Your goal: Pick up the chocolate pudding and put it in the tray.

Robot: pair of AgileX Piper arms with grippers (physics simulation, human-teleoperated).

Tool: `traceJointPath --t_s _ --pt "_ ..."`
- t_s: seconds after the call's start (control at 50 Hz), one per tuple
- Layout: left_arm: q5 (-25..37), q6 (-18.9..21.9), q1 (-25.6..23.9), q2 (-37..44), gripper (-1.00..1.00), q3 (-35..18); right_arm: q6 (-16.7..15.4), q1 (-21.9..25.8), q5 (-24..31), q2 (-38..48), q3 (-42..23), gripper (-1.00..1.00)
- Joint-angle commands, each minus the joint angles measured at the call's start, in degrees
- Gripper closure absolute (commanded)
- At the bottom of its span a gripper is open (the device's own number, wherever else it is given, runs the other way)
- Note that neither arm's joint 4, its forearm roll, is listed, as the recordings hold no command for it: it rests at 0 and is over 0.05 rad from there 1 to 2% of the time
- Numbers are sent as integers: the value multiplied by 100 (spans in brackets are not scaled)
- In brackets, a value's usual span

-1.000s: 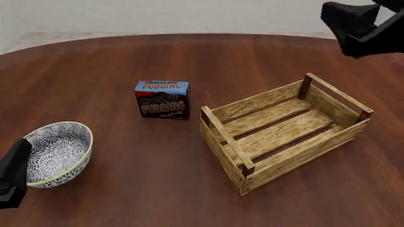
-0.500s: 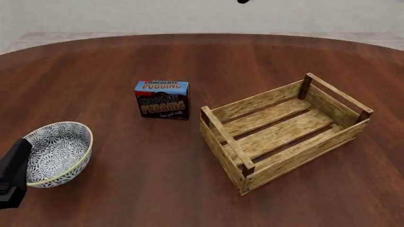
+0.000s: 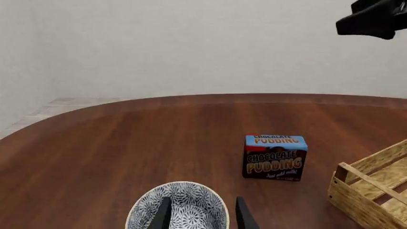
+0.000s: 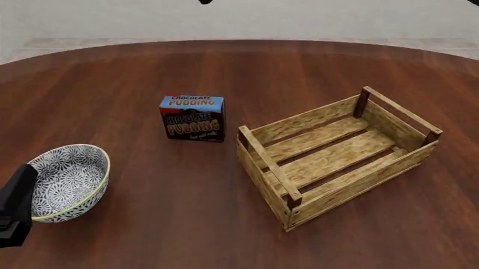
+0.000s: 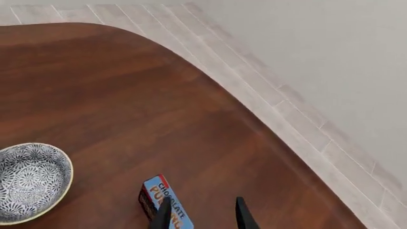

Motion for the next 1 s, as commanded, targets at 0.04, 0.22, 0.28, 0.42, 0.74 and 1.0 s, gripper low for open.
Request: traceJointPath --t_s 0.04,0.22,0.28,0.42,0.74,1.0 --pt "0 0 0 0 -100 0 -30 135 602 943 -1166 -100" --pt "0 0 0 0 -100 0 -32 255 888 1310 -1500 -100" --pt "0 0 0 0 -100 0 -28 259 930 1378 -1578 -100" --pt "0 0 0 0 -100 0 -88 341 1143 1611 -1700 -100" --pt "0 0 0 0 -100 0 -446 447 1616 1663 -1701 -100" --pt "0 0 0 0 -100 0 -654 510 2045 1744 -1974 -100"
